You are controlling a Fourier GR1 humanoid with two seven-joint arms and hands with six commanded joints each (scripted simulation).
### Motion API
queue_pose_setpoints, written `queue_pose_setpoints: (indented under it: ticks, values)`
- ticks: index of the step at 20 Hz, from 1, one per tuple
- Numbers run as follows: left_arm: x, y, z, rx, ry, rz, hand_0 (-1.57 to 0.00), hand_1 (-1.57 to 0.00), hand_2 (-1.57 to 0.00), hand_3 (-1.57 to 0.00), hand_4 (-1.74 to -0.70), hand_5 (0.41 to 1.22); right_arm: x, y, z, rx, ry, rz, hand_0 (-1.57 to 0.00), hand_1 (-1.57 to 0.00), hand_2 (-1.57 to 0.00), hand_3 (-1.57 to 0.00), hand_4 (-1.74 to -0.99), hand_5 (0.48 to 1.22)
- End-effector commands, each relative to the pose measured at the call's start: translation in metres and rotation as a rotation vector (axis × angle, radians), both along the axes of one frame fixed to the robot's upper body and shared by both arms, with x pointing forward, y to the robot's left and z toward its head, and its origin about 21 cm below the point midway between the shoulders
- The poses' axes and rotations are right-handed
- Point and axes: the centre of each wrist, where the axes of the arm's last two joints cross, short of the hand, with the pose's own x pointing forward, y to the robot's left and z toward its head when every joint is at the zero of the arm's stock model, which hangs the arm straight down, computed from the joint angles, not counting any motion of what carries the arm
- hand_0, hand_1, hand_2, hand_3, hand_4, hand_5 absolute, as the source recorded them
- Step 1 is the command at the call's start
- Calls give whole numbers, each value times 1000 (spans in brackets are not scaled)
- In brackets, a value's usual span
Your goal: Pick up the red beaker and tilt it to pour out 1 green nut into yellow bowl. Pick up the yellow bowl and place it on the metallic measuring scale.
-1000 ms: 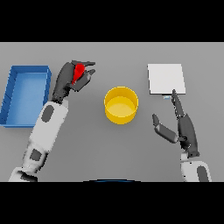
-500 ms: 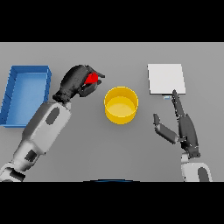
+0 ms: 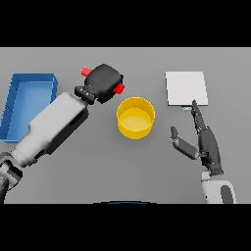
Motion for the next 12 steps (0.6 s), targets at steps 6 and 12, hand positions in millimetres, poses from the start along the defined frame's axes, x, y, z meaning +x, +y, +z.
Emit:
queue_pose_setpoints:
  ticks: [6,12]
  values:
    - [3,-32,12,317,-8,-122,-1571,-1571,-1571,-1571,-1694,1216,-5,2,-1,18,-5,-27,1,1,1,1,-1220,657]
    - [3,-52,19,581,-85,-170,-1571,-1571,-1571,-1571,-1728,1220,-2,5,-3,-7,-8,-37,1,1,1,1,-1191,649]
